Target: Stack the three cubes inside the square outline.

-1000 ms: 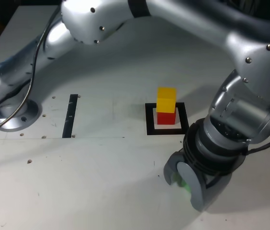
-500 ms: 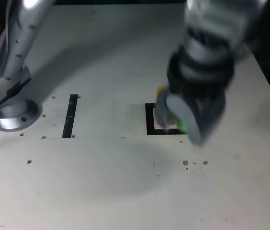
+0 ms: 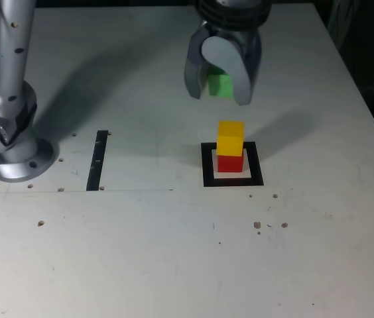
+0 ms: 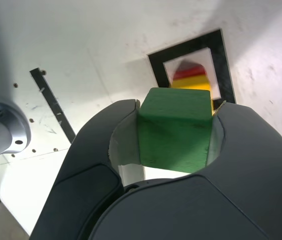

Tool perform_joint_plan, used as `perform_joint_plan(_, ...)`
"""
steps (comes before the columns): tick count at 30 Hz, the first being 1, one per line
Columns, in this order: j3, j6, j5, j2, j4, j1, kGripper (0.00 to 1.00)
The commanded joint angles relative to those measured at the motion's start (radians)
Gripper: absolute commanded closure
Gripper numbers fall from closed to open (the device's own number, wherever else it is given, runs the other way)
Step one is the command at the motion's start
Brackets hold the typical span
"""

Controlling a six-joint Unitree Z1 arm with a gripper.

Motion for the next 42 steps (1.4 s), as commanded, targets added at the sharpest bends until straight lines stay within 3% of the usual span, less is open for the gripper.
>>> perform_joint_plan(1, 0.014, -0.018, -0.015, -0.002, -0.004, 0.006, 0.83)
perform_joint_plan(13, 0.016, -0.123, -0.078, 0.062, -0.030, 0.008, 0.83)
perform_joint_plan(42, 0.052, -0.088, -0.132, 0.106, -0.086, 0.009, 0.83)
